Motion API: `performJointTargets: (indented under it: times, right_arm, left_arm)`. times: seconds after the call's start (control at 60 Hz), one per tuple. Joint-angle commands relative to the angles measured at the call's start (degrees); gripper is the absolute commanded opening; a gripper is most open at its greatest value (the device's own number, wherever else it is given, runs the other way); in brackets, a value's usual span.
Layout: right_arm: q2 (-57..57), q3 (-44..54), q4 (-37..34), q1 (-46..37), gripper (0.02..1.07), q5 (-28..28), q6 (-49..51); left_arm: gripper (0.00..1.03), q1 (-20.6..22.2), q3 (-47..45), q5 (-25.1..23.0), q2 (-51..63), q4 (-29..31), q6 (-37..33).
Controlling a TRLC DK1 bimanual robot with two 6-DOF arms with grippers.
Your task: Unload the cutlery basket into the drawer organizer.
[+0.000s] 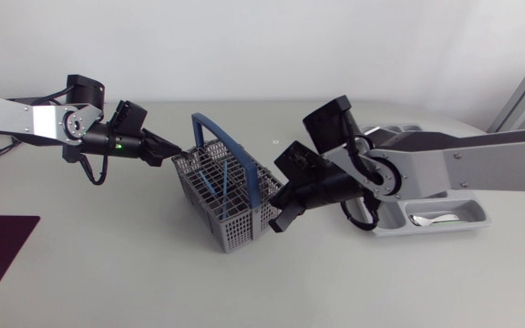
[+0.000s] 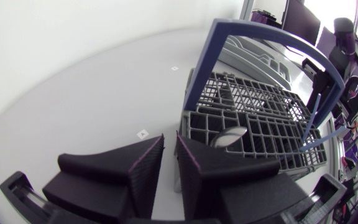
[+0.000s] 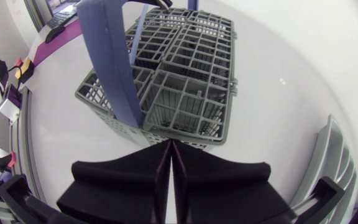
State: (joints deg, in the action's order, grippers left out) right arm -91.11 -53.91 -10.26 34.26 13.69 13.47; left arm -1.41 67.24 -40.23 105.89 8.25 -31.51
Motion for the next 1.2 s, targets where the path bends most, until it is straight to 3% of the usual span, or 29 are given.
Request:
performJointTargets:
  times: [0.0,0.617,1.183]
  right_arm:
    - [-1.7,-2.9,0.9,-1.4,0.08,0.2,0.1]
    - [-14.7,-18.3,0.7,-8.4,0.08,1.0,1.8]
    - [-18.8,-22.6,0.3,-13.2,0.08,1.0,2.6]
  left_arm:
    - [0.25,0.7,-1.1,-0.9,-0.3,2.5,-0.9]
    - [0.25,-2.2,-12.6,-0.9,-10.4,5.3,-6.0]
    - [0.25,2.9,-15.7,-0.8,-13.2,5.4,-5.6]
